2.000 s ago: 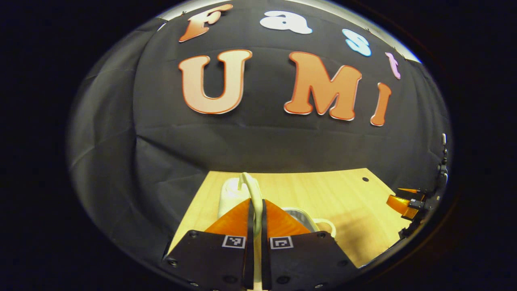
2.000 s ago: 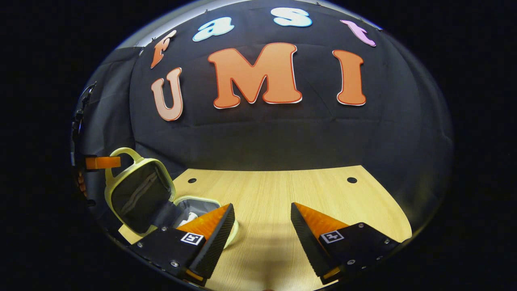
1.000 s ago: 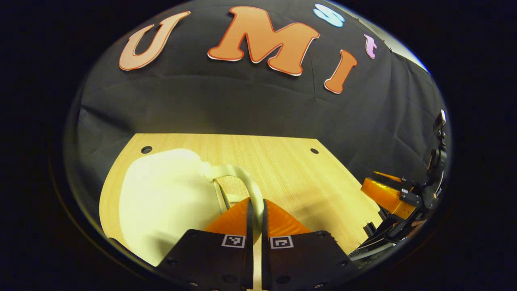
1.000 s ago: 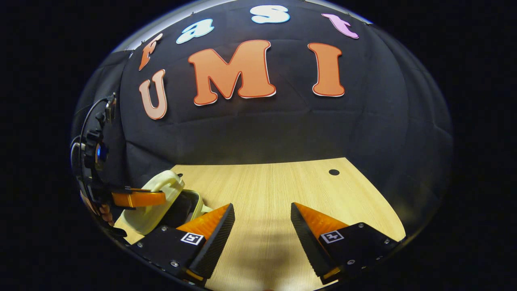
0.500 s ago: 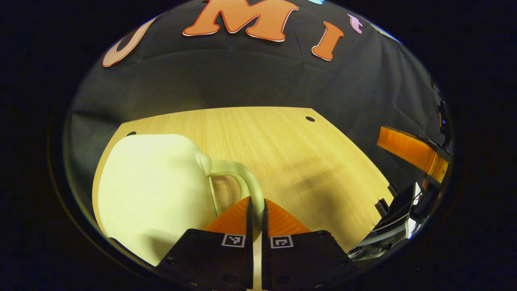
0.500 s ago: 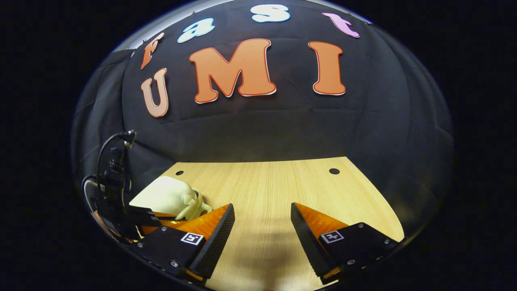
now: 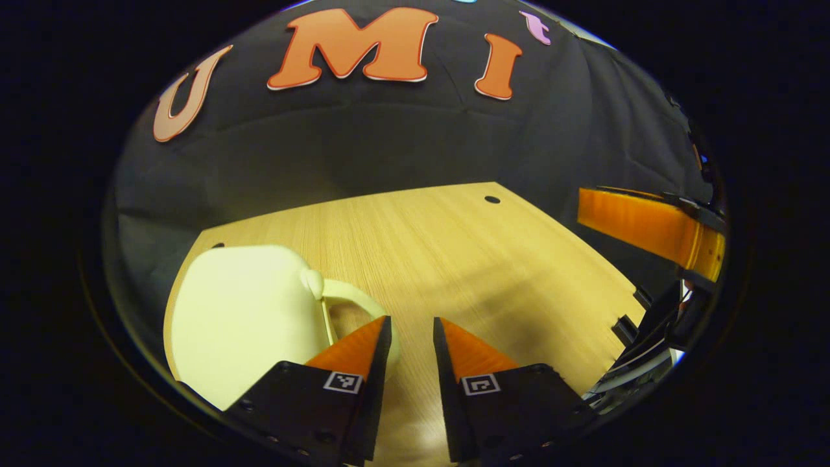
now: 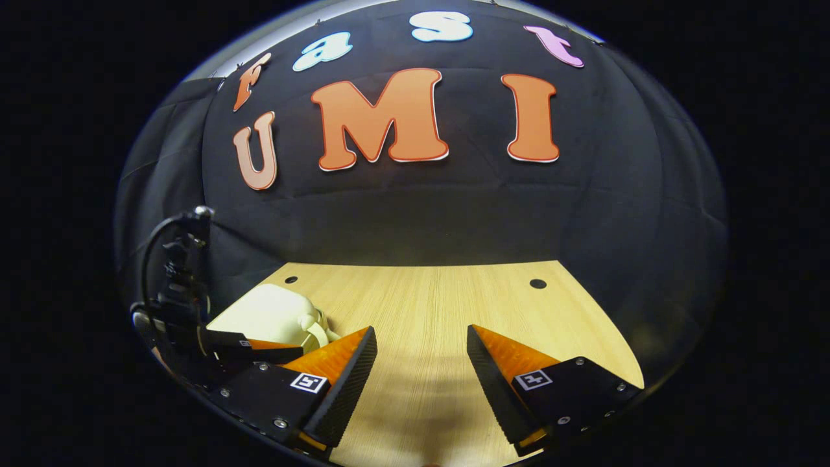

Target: First open the suitcase, pack the skin care products into it, and then close the suitcase.

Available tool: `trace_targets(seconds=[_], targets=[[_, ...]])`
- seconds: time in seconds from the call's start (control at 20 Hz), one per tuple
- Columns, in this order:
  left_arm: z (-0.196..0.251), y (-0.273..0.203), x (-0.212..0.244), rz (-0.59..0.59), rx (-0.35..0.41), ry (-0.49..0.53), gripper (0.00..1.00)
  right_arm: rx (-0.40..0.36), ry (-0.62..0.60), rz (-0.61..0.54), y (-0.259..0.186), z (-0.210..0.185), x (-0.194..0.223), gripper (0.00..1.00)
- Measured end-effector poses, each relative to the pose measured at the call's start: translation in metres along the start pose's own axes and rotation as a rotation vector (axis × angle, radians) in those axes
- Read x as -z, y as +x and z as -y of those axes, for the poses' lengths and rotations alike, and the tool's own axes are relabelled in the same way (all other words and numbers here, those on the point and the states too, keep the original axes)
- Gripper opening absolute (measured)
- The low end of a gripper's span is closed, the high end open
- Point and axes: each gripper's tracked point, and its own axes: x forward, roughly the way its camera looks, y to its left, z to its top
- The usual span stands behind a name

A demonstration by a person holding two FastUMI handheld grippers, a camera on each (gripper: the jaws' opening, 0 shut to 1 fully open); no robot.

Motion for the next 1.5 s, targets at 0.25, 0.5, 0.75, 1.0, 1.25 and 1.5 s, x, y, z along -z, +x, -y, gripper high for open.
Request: trace_targets(seconds=[0.25, 0.5, 0.75, 1.0, 1.25, 1.5], targets=[[-0.008, -0.021, -0.040, 0.173, -0.031, -0.025, 0.87, 0.014, -0.052, 0.091, -0.006, 0.001, -0.027, 0.90], [-0.016, -0.038, -0.076, 0.326, -0.132, -0.011, 0.98, 0.014, -0.114, 0.193, -0.016, -0.008, -0.057, 0.90], [-0.028, -0.064, -0.112, 0.500, -0.236, -0.012, 0.97, -0.039, -0.180, 0.299, -0.025, -0.033, -0.085, 0.93], [-0.035, -0.092, -0.119, 0.610, -0.341, 0.013, 0.97, -0.064, -0.228, 0.390, -0.037, -0.050, -0.095, 0.94], [-0.043, -0.105, -0.123, 0.639, -0.390, -0.021, 0.97, -0.072, -0.228, 0.395, -0.041, -0.048, -0.090, 0.95], [-0.060, -0.119, -0.112, 0.639, -0.431, -0.071, 0.96, -0.058, -0.192, 0.386, -0.039, -0.035, -0.087, 0.95]])
